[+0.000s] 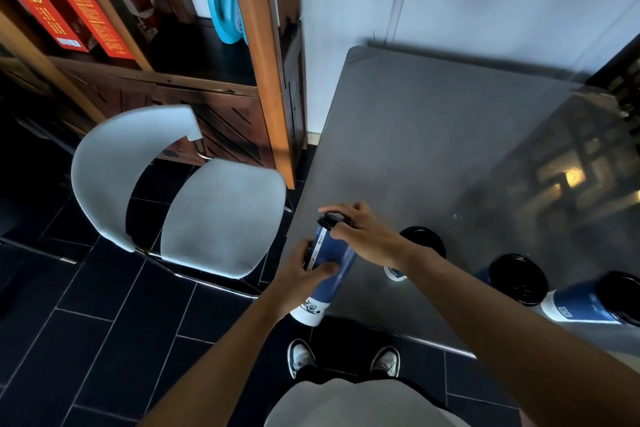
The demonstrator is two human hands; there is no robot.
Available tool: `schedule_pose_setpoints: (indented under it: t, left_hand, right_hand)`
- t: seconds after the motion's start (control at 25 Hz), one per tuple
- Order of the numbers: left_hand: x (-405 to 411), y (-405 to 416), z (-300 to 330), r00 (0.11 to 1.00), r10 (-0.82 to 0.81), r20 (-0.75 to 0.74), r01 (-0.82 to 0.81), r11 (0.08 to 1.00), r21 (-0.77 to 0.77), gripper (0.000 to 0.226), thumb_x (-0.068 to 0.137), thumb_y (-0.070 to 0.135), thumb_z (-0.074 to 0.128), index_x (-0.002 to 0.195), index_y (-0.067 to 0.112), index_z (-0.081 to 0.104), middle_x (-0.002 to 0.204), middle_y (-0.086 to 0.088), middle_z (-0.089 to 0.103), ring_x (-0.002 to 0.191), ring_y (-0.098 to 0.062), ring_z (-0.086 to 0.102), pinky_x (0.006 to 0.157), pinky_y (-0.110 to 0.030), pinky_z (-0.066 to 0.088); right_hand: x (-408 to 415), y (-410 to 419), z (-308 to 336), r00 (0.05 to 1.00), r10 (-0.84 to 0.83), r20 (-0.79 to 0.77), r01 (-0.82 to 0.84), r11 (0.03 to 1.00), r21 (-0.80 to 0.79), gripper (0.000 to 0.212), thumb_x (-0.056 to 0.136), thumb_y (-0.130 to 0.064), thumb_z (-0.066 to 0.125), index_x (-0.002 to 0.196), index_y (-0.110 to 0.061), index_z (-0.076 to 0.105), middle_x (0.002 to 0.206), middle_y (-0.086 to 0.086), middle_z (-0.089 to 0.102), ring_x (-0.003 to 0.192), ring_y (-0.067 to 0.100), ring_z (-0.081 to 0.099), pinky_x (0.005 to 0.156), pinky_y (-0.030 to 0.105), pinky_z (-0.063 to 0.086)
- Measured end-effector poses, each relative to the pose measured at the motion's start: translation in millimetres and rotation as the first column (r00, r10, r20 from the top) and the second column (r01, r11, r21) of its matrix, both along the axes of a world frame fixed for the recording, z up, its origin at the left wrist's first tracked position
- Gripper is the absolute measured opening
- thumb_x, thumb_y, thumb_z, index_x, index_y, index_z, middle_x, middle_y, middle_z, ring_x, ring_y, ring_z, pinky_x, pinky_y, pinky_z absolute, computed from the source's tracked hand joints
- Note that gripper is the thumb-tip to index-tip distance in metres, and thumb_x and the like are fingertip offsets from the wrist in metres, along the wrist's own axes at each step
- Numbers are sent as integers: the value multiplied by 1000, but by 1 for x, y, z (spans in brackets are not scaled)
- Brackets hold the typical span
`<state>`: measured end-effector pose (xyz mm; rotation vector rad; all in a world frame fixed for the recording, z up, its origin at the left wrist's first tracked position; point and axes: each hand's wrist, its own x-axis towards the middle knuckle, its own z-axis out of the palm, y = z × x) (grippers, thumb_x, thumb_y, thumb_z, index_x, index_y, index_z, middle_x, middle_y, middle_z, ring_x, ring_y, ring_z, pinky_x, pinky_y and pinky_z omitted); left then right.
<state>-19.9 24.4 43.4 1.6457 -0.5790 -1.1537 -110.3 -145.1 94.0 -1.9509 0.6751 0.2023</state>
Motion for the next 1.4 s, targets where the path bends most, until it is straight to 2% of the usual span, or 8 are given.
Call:
schedule_pose_setpoints:
  t: [0.12,0.2,0.36,0.52,0.8,0.96,1.24,1.4]
  left_hand:
    - [-9,5,9,997,3,-77,1,999,52,56,68,49,72,116,22,63,105,-6,74,94,-19,72,82,-35,57]
    - [-13,8,14,981,-24,-193,38,997,67,54,72,49,72,119,23,65,103,-3,78,93,-21,75,77,-32,58]
    - [-16,13,24,921,18,-390,49,986,159,56,72,50,76,115,16,67,92,-11,79,77,-25,75,63,-33,58]
    - [-16,14,33,851,14,-525,91,981,173,67,74,52,75,118,3,63,86,-20,73,65,-30,70,59,-35,57]
    - [-16,13,41,797,45,-603,66,985,162,75,71,50,78,123,-1,60,89,-22,71,64,-32,69,57,-35,58]
    - [-17,16,44,720,63,-691,45,989,137,83,71,53,80,129,-1,59,97,-26,68,67,-36,68,59,-39,58]
    - [-17,18,41,764,44,-644,58,989,136,79,70,52,81,126,0,61,97,-24,70,70,-34,69,61,-39,59]
    - [-16,16,26,923,-69,-378,99,993,62,53,70,32,86,116,14,68,102,-13,77,87,-26,75,81,-42,59]
  right_hand:
    - [-3,1,2,1000,-14,12,12,991,131,43,73,-57,44,112,-57,62,115,-9,56,107,10,54,88,29,39]
    - [-6,4,2,999,-47,5,45,979,199,44,69,-55,46,106,-45,69,110,-14,67,110,9,58,94,35,43]
    - [-9,7,3,988,-147,-54,156,941,301,60,62,-50,49,104,-13,73,111,10,73,113,36,62,103,52,45]
    - [-12,5,7,982,-179,-61,189,896,402,51,78,-41,42,109,-25,78,117,-4,75,119,22,64,109,41,44]
    - [-10,4,10,975,-207,-76,218,861,460,48,85,-43,38,107,-32,79,120,4,74,122,31,61,108,54,44]
    - [-10,2,3,967,-248,-63,244,822,515,56,84,-47,42,116,-14,74,116,25,67,98,26,61,80,39,48]
    - [-7,4,4,981,-194,-27,180,842,509,47,82,-44,44,111,-26,77,118,3,74,111,27,66,87,38,50]
    - [-4,11,19,997,-61,49,39,928,369,35,83,-38,52,109,-34,74,122,-4,71,116,18,64,98,32,48]
